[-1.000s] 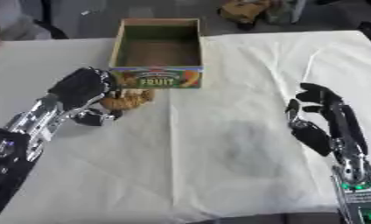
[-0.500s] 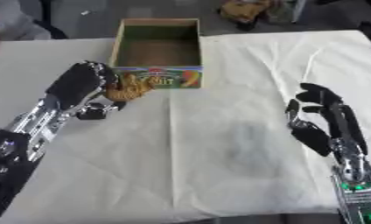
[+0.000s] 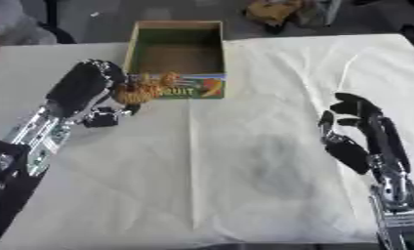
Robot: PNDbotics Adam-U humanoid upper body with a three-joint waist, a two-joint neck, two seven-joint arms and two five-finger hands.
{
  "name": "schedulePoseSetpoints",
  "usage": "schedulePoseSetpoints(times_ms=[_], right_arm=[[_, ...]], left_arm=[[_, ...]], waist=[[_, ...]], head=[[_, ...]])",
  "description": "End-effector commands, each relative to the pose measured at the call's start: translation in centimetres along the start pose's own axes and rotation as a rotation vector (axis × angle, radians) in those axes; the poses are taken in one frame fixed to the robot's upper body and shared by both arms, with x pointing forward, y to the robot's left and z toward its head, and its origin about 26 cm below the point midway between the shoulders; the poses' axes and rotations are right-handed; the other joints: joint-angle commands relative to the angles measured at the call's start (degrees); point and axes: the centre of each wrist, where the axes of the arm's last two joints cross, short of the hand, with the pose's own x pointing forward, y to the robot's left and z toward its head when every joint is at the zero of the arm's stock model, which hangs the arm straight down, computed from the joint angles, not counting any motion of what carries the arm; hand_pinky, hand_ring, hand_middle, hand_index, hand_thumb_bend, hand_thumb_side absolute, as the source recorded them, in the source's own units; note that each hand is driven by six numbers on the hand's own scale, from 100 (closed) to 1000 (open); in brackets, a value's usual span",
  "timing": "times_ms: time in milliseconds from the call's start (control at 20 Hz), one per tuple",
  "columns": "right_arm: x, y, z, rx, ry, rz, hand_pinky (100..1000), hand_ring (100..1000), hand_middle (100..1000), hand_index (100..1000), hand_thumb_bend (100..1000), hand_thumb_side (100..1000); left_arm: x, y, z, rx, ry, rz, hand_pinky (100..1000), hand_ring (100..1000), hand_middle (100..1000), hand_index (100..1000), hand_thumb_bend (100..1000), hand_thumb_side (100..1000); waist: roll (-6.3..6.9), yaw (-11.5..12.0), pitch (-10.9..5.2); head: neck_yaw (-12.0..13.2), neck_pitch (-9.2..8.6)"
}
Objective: Pick up objects on the table and place them in the box.
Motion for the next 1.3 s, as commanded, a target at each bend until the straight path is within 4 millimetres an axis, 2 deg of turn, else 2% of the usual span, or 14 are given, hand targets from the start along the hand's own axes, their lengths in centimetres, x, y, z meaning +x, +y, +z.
schedulePoseSetpoints(times_ms=[50, 500, 1000, 1300], right_arm=[[0.4, -0.4, -0.3, -0.003, -0.022, 0.006, 710, 777, 653, 831, 100, 270], [0.6, -0.2, -0.4, 0.005, -0.031, 0.0, 710, 777, 653, 831, 100, 268], [1.0, 0.1, -0.7, 0.022, -0.048, -0.01, 710, 778, 653, 831, 100, 264], [1.0, 0.1, -0.8, 0.027, -0.052, -0.01, 710, 778, 653, 831, 100, 263]], left_arm=[[-1.3, 2.8, -1.2, 0.073, 0.014, -0.028, 180, 258, 188, 306, 335, 100], [-3.3, 5.5, -3.6, 0.145, 0.091, -0.022, 175, 260, 190, 306, 313, 100], [-6.3, 5.6, -6.0, 0.145, 0.216, -0.002, 176, 271, 201, 314, 249, 100], [-7.1, 5.6, -6.6, 0.148, 0.242, 0.006, 176, 272, 203, 316, 235, 100]], waist=[[-0.1, -0.1, -0.87], [-0.26, -1.2, -0.49], [-0.09, -3.8, 0.37], [0.26, -4.6, 0.65]], head=[[0.0, 0.35], [0.6, 0.35], [1.4, -1.07], [1.5, -1.65]])
